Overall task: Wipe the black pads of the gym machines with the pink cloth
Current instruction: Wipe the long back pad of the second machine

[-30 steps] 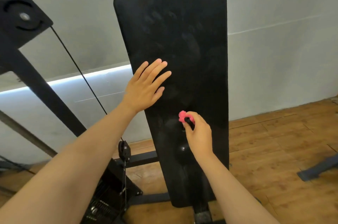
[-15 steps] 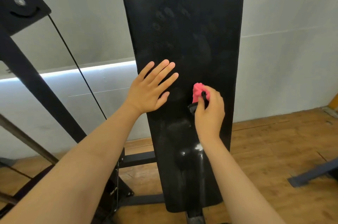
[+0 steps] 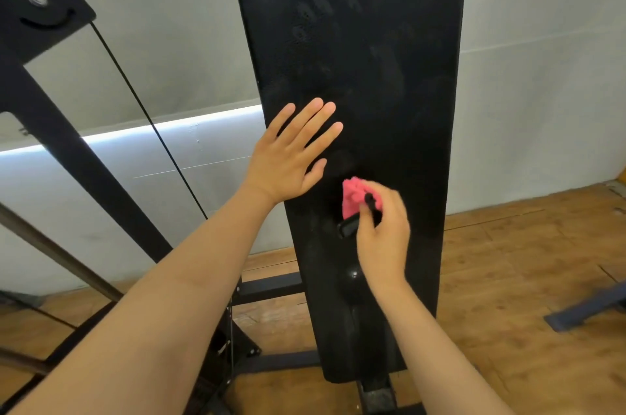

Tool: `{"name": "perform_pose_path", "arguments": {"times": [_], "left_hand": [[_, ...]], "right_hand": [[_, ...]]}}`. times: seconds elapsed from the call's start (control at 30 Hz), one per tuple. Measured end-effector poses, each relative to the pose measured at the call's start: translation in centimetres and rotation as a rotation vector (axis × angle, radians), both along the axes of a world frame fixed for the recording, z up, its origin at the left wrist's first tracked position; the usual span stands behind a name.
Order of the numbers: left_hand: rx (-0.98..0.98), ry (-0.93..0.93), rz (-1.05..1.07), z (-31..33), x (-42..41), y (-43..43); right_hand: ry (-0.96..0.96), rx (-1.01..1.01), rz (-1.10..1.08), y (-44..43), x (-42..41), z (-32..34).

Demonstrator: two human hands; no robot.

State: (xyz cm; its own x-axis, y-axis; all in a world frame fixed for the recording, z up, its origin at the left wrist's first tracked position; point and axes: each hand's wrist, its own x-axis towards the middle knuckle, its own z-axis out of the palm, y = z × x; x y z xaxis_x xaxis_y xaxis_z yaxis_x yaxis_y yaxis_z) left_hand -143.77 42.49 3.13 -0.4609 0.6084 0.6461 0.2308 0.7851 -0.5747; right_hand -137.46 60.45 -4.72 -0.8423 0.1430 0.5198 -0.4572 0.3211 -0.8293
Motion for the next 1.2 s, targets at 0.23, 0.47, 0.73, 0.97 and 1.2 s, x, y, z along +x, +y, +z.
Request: {"name": "perform_pose_path", "arguments": {"times": [0.23,0.47,0.73,0.97,1.2], "left_hand": [[0.019,0.022,-0.033,-0.1,-0.2,0.0],[0.01,0.005,-0.022,0.0,0.1,-0.1],[0.035,-0.002,-0.04,-0.2,0.2,-0.2],[0.029,-0.007,-0.024,-0.1,0.3,-0.2],[0.027,0.001,-0.038,-0.2,0.2,-0.3]], "right_hand": [[0.055,0.348,0.045,-5.3,1.2,-2.8],[-0.074,0.584,0.216,-5.3,5.0,-10.2],[0.174,0.305,-0.015,-5.7,0.8,-1.0],[0.256,0.569,0.018,-6.3,0.5,-3.6],[0.053,0.667,0.172,-3.4,2.5,-7.0]]}}
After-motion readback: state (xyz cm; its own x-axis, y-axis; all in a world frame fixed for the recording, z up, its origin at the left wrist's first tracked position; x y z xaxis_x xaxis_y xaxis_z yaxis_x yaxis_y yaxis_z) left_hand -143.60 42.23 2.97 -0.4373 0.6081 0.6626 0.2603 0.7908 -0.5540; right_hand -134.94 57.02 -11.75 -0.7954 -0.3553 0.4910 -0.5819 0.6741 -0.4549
